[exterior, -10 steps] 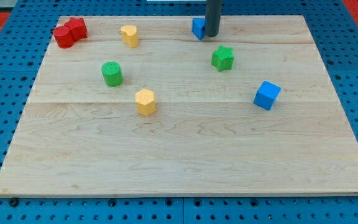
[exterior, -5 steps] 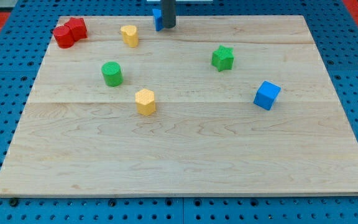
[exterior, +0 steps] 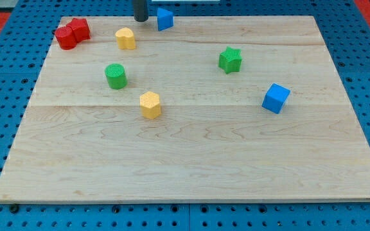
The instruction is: Push the blue triangle diagonal to the top left of the green star
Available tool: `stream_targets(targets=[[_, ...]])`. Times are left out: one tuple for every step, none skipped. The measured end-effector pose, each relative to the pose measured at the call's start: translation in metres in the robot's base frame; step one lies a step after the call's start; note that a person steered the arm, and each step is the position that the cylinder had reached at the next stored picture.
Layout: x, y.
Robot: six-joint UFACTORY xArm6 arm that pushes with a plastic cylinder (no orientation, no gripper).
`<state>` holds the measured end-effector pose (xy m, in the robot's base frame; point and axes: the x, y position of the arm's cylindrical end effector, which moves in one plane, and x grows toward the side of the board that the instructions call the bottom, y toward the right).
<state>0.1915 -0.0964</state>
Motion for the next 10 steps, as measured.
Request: stream_targets(targets=[[0.001, 0.064], [0.021, 0.095], [0.071, 0.108], [0.072, 0.203], [0.019, 0.232], [0.000, 0.222], [0.000, 0.218], [0.000, 0.195], [0.001, 0.149], [0.001, 0.134]])
